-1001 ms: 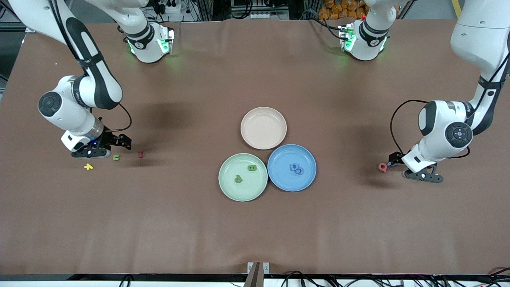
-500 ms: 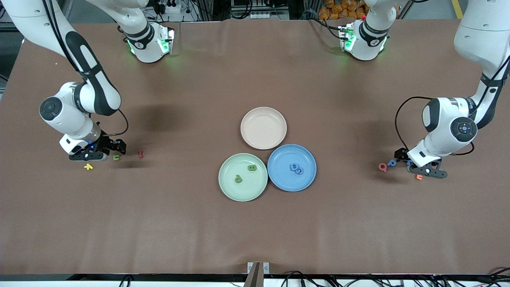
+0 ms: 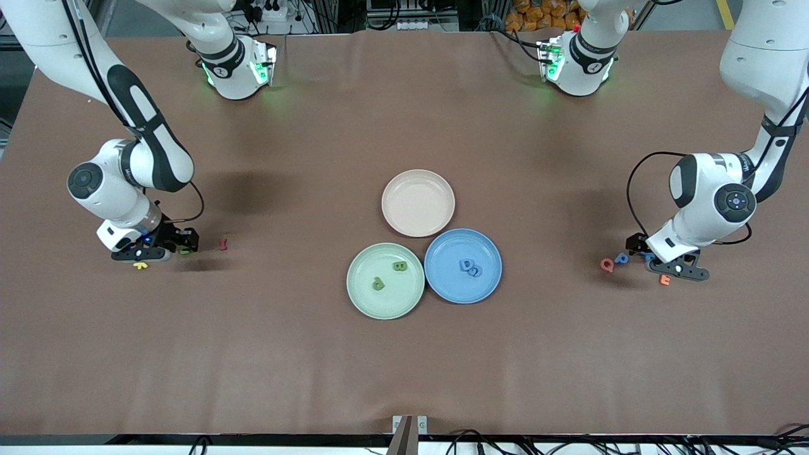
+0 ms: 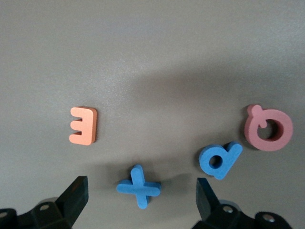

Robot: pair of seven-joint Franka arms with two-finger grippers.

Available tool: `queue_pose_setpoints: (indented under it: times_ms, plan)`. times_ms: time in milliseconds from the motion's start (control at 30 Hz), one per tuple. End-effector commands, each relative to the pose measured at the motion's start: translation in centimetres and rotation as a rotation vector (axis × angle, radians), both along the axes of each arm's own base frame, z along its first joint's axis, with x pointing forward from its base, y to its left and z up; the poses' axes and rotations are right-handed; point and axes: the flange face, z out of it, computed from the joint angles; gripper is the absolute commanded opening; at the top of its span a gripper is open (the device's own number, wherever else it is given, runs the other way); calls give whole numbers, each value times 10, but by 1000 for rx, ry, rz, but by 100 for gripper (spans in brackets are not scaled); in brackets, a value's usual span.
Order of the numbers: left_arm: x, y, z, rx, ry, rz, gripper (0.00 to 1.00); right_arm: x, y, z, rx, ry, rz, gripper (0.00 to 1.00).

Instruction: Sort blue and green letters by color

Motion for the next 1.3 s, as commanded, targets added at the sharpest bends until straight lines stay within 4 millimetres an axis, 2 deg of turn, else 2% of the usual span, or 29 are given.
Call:
queue_pose_setpoints:
  times_ms: [0, 133, 234, 334, 434, 467, 634, 801, 934, 1034, 1168, 1268]
  plan:
    - [-5, 4, 4, 12, -14, -23, 100, 5, -5, -9, -8, -5, 12, 54]
    - [-5, 4, 3, 12, -14, -24, 100, 4, -7, -10, -12, -3, 12, 52]
    - [-6, 5, 2, 12, -12, -22, 100, 4, -6, -10, -14, -3, 19, 47]
    - [-6, 5, 0, 11, -11, -22, 100, 5, -6, -9, -22, -3, 34, 27]
    - [-7, 8, -3, 12, -9, -17, 100, 4, -6, -9, -27, -2, 41, 3]
    - [-7, 9, -2, 13, -11, -16, 100, 5, -5, -9, -27, -2, 43, 0]
    - [-8, 11, -7, 11, -14, -14, 100, 6, -3, -4, -21, -6, 23, 0]
    - [-8, 12, -8, 11, -12, -12, 100, 14, 6, 14, -6, -3, -33, 0]
    - [-8, 12, -10, 10, -11, -13, 100, 28, 35, 32, 18, 48, -97, 0]
    - [-8, 12, -10, 7, -10, -7, 100, 41, 79, 49, 42, 66, -169, 0]
    - [-8, 11, -10, 5, -10, -5, 68, 54, 152, 68, 88, 47, -291, 0]
    - [-8, 10, -11, 5, -10, -6, 51, 58, 208, 82, 128, 29, -361, 0]
